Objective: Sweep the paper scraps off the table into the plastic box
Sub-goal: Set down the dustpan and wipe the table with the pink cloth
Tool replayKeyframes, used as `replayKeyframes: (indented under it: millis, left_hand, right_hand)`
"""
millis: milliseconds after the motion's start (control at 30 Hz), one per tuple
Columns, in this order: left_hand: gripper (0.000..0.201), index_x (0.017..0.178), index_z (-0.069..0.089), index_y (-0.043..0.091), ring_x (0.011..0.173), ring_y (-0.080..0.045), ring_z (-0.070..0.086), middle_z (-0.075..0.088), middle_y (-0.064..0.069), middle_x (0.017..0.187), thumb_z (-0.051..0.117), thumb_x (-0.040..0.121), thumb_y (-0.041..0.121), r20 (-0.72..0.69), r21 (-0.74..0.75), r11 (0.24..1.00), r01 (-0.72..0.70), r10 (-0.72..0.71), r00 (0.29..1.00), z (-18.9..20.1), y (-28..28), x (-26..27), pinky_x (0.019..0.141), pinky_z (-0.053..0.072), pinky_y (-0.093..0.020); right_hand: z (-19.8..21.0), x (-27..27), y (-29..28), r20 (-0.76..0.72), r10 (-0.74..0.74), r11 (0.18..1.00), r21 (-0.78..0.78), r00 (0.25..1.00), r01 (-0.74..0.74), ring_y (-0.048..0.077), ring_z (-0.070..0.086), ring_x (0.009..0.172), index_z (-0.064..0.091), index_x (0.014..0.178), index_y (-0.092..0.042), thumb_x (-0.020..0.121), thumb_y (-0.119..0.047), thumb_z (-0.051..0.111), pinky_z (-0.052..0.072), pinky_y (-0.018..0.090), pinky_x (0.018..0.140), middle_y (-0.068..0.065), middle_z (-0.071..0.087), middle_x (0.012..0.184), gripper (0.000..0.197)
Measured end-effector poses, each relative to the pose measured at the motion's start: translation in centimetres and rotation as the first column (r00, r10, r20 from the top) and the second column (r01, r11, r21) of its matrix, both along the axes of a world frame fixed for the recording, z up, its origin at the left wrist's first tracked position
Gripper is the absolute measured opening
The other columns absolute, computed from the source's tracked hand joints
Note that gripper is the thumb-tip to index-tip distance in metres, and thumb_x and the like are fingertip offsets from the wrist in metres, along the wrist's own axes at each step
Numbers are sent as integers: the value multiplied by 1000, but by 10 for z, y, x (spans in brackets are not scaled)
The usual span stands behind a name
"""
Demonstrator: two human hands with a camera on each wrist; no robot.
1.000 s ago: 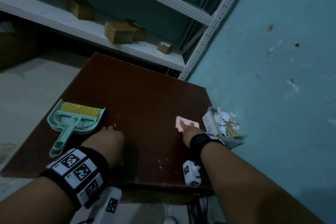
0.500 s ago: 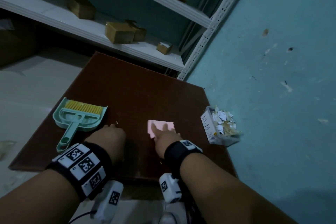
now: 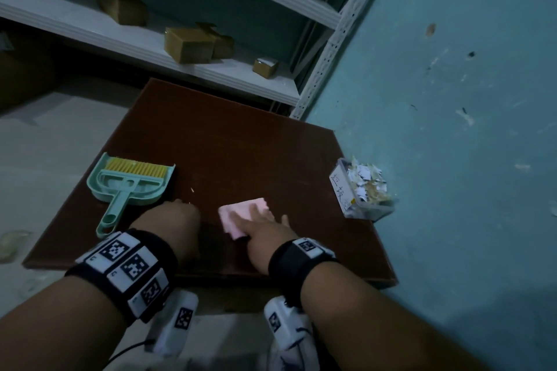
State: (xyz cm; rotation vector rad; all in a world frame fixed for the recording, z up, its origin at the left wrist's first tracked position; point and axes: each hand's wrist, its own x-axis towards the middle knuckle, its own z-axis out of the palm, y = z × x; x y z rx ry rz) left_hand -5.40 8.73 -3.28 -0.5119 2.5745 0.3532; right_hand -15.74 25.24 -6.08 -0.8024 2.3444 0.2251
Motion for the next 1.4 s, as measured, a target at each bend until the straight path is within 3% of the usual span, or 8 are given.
replayKeyframes:
  millis: [100, 300, 400, 500, 700, 867, 967, 1400]
  left_hand:
    - [57, 132, 61, 21, 118, -20, 59, 56, -4, 135, 81, 83, 41, -3, -18, 1000, -10, 10, 1000, -2, 2, 0, 101, 53, -36]
    - [61, 133, 61, 21, 120, -20, 59, 56, -4, 139, 82, 81, 43, -9, -27, 999, -32, 32, 999, 0, 2, 5, 101, 53, -37]
    - [52, 132, 61, 22, 118, -19, 60, 57, -3, 136, 79, 85, 37, -9, -19, 999, -46, 46, 999, -2, 2, 6, 101, 54, -36]
    - [44, 127, 62, 22, 110, -17, 62, 62, 0, 120, 78, 88, 33, -20, -7, 999, -54, 54, 998, -2, -3, 9, 97, 55, -34]
    - [44, 123, 62, 24, 110, -17, 61, 62, 1, 118, 80, 85, 36, -13, -5, 998, -61, 61, 998, -2, -6, 8, 96, 56, -34]
    - [13, 88, 63, 26, 89, -16, 64, 65, 2, 93, 73, 87, 35, -99, -20, 998, -56, 53, 994, -5, -7, 10, 88, 57, -35]
    - [19, 92, 62, 28, 89, -15, 63, 64, 4, 93, 77, 83, 36, -107, -28, 998, -56, 52, 993, -3, -5, 12, 88, 58, -35]
    - [53, 130, 61, 21, 110, -17, 63, 64, 0, 118, 82, 84, 38, 1, -36, 998, -57, 57, 998, 4, 0, 11, 97, 56, -34]
  right_hand:
    - [-1, -24, 52, -76, -199, 980, -1, 977, 200, 33, -12, 157, -1, 155, -59, 97, -14, 40, -10, 58, 122, 0, -14, 171, 84]
    - [-8, -60, 97, -198, -476, 846, 162, 857, 508, 36, 2, 157, 3, 164, -35, 100, -68, 33, 3, 51, 125, 10, 2, 172, 78]
    - [-9, -50, 90, -220, -422, 884, 117, 879, 453, 43, 2, 155, 2, 158, -50, 100, -23, 49, 10, 59, 123, 10, -7, 171, 80]
    - [4, -36, 72, -177, -476, 864, 92, 861, 496, 46, -1, 155, -2, 159, -51, 103, -18, 42, 10, 62, 123, 10, -10, 171, 78]
    - [-1, 20, 4, -68, -155, 988, 5, 986, 156, 42, -8, 155, -3, 156, -56, 88, -7, 56, 0, 62, 124, 6, -11, 171, 102]
    - [-6, 74, -22, -109, 115, 989, -77, 987, -124, 38, -5, 155, 21, 159, -40, 90, -17, 55, -3, 65, 122, 4, -6, 171, 80]
    - [-7, 66, -7, -63, 142, 988, -47, 988, -145, 32, -10, 156, 11, 158, -46, 83, -7, 58, -10, 67, 120, 1, -10, 171, 97]
    - [1, -27, 172, -155, -477, 871, 48, 865, 489, 32, -12, 157, 3, 154, -60, 96, -11, 46, -1, 62, 122, 4, -13, 172, 88]
